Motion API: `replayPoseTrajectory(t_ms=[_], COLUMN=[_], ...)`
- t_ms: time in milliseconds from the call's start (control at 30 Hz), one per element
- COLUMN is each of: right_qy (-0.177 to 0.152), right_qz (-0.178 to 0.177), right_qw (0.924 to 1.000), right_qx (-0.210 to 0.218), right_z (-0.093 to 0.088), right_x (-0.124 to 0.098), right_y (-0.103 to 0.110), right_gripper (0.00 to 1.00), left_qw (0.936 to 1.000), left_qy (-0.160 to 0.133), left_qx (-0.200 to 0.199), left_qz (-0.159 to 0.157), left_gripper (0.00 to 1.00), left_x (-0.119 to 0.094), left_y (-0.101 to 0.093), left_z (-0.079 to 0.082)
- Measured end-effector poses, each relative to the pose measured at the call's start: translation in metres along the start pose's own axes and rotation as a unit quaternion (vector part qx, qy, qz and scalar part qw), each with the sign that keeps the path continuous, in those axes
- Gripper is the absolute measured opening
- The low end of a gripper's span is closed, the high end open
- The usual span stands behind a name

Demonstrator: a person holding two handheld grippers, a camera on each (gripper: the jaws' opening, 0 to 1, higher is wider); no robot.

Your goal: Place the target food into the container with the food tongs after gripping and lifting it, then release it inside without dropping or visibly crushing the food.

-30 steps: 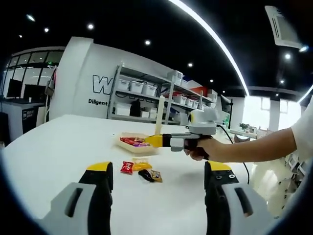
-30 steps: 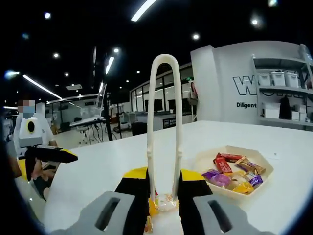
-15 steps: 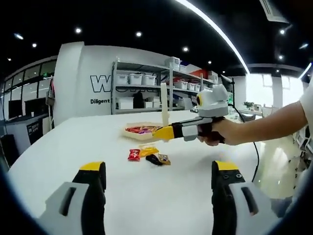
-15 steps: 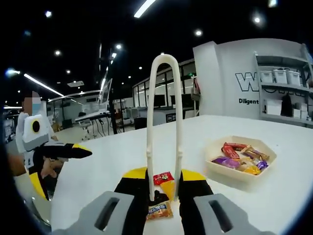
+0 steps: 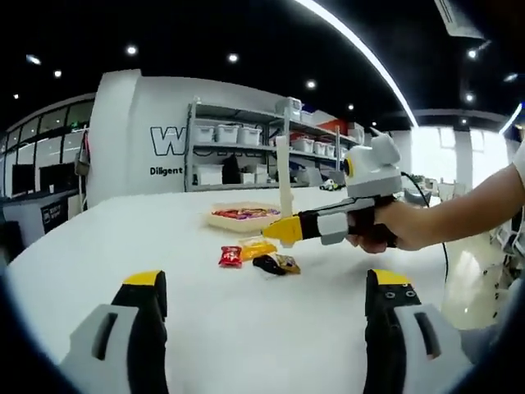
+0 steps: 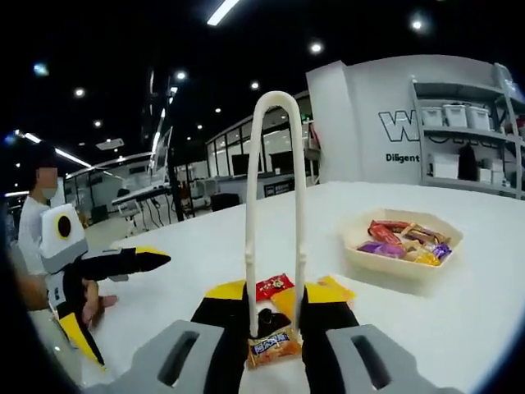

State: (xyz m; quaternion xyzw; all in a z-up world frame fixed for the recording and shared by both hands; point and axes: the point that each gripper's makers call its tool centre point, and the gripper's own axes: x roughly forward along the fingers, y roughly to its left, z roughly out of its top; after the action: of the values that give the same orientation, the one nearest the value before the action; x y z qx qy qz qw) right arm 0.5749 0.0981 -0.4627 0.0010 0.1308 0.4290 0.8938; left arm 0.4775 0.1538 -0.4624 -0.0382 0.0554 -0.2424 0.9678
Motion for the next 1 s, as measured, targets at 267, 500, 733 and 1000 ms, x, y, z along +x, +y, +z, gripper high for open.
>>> replayPoseTrajectory(t_ms=[267, 500, 733, 1000], right_qy=[-0.003, 0.012, 0.010, 0.002], right_qz=[-0.038, -0.102, -0.091, -0.077], right_qw=[0.9992, 0.9930, 0.9955, 0.9960], right_qx=[0.016, -0.057, -0.025, 0.045], right_z=[-0.009, -0.016, -0.021, -0.016], right_x=[0.000, 0.003, -0.018, -0.030], right_y=[0.002, 0.001, -0.010, -0.013], right_gripper=[0.19, 0.19, 0.10, 0.25], left_qw=[0.9975, 0.9965, 0.9968, 0.9963], left_qy=[0.036, 0.035, 0.034, 0.036], left_qx=[0.059, 0.075, 0.070, 0.076], left_qz=[0.012, 0.015, 0.015, 0.014], left_gripper=[0.99, 0.99, 0.99, 0.99], left_x=[0.001, 0.000, 0.000, 0.001], left_y=[-0.001, -0.002, -0.002, -0.003], left_z=[-0.009, -0.010, -0.010, -0.011])
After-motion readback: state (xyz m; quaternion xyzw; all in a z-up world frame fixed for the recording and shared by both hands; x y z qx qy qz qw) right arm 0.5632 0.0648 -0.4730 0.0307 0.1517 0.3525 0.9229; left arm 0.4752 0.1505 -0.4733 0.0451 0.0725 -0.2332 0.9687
